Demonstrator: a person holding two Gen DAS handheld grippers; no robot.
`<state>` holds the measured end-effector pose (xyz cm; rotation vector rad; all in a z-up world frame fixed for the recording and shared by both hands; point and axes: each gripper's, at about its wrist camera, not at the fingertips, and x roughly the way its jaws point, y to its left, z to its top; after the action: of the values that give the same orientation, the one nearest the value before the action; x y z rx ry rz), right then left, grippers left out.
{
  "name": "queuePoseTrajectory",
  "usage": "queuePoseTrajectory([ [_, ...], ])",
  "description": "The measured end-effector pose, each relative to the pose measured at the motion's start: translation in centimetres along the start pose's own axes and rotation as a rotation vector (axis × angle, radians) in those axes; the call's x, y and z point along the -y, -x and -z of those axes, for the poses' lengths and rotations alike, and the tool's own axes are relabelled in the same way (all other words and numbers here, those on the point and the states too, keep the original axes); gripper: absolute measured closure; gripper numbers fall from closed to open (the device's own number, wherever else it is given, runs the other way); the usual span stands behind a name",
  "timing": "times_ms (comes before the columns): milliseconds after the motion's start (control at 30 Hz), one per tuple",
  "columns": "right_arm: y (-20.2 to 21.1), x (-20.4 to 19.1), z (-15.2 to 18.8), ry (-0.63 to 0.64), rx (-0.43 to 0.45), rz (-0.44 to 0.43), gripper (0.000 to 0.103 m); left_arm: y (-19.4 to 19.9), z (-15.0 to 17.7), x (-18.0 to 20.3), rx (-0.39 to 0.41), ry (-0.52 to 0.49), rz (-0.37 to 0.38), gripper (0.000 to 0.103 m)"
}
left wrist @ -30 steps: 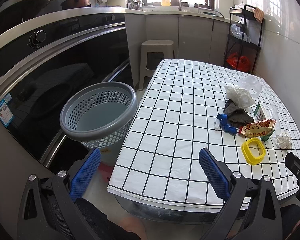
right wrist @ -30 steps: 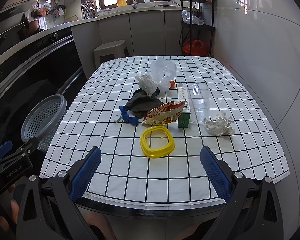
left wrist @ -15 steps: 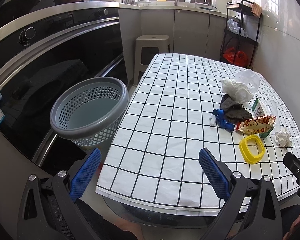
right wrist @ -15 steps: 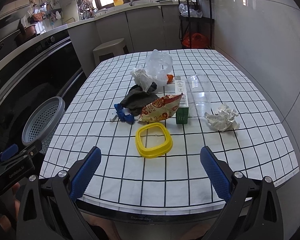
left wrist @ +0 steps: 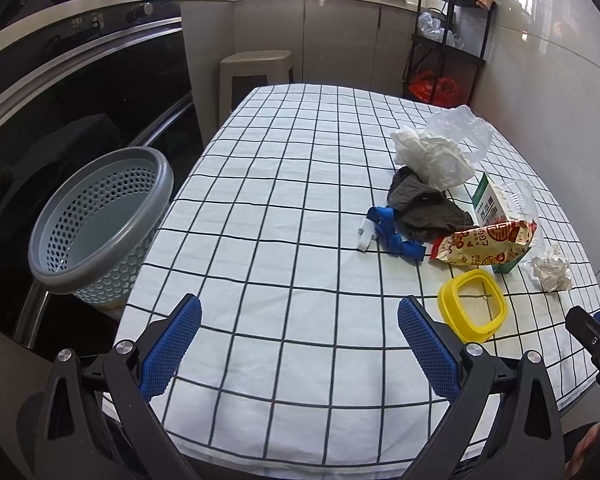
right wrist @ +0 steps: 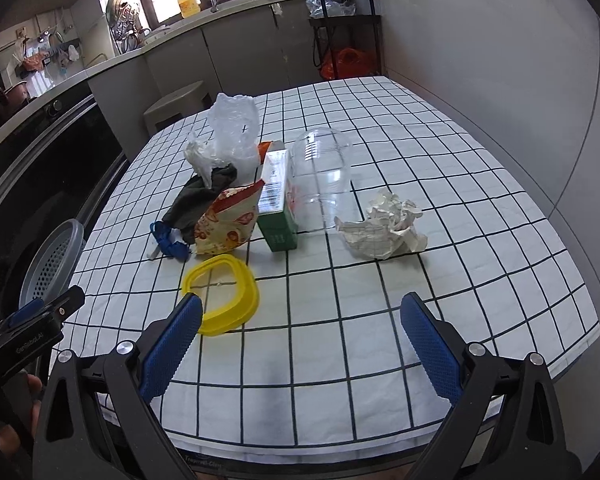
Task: Collect trash
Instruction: 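Reach the right gripper to the crumpled paper while the left gripper approaches the yellow lid ring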
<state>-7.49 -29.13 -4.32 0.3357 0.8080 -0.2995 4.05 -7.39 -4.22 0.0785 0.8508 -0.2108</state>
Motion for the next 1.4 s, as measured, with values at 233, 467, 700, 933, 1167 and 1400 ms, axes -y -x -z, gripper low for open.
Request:
queuePoseTrajectory([
  [233, -2.0, 3.2, -2.4, 0.007, -0.004, 0.084, 0.008, -1.7, -0.2, 3.0, -0.014, -0.027, 0.050, 0.006],
  [467, -5.4, 5.8, -3.8, 0.024, -0.065, 0.108, 0.008, -2.8, 0.4, 5.2, -0.052, -0.044, 0.076, 0.006],
  [700, -8.5, 6.9, -4.5, 0.036, -0.114, 0.091, 0.008, -3.5, 0.8, 7.2, -0.067, -0.047, 0.076, 0.006],
  [933, -10.3, 6.5, -4.6, 0.057, -0.143, 0.083, 0.009, -4.1, 0.8, 8.0, -0.080, -0.052, 0.068, 0.006],
  [1167, -10.0, 5.7, -4.7, 0.081, -0.109, 0.092, 0.010, -4.5, 1.1, 8.5, -0.093, -0.051, 0.078, 0.006],
  [1400, -9.8, 5.7, -4.6, 0.075, -0.130, 0.080, 0.048, -4.2, 1.1, 9.3, -0.092, -0.061, 0.090, 0.006],
])
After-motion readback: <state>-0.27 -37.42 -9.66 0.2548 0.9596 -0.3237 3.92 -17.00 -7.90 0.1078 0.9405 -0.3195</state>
